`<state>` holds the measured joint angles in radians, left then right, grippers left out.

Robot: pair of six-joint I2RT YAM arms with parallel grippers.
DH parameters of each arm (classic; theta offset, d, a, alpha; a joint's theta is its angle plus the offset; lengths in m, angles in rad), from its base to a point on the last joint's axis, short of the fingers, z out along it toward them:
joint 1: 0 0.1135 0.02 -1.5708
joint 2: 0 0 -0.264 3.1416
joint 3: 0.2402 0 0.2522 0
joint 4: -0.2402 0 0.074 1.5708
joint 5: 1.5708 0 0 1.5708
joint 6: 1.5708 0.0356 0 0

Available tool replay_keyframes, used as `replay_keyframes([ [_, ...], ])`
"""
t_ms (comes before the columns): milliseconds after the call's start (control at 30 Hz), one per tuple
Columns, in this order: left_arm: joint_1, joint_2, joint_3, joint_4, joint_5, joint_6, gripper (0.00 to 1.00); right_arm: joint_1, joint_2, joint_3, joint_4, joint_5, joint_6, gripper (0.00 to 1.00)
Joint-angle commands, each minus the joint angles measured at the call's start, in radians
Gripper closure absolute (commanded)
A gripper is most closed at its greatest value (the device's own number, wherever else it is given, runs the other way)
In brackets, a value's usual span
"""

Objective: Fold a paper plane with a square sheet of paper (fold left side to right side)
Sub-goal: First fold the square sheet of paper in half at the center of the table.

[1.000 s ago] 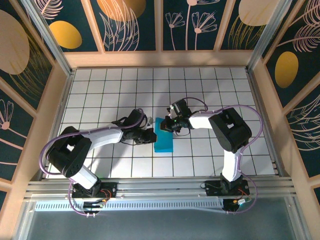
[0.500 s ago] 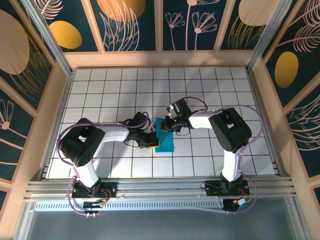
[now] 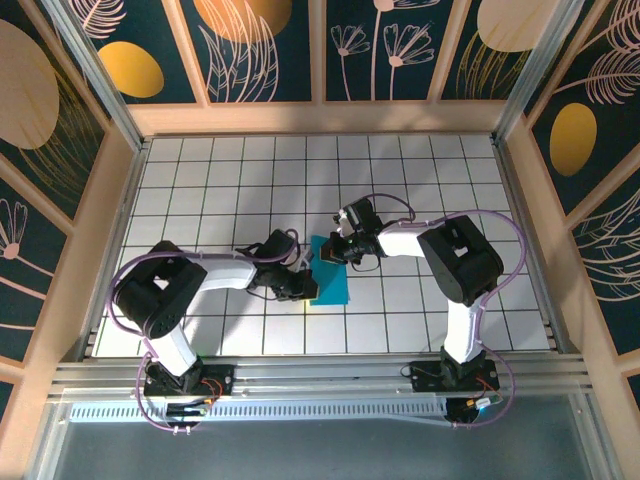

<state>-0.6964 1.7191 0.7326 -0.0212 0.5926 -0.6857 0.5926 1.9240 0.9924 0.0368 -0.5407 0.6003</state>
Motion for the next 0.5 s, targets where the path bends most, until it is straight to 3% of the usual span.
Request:
replay_keyframes([
  [0,-0.023,-0.029,-0.059,-0.154,0.028,0.03,0.95,-0.008,0.027,-0.005,-0.094,0.097,-0.033,1.0],
  [467,-0.01,-0.172,-0.039,-0.11,0.033,-0.033,0.96,0.001,0.018,-0.009,-0.092,0.085,-0.055,1.0],
])
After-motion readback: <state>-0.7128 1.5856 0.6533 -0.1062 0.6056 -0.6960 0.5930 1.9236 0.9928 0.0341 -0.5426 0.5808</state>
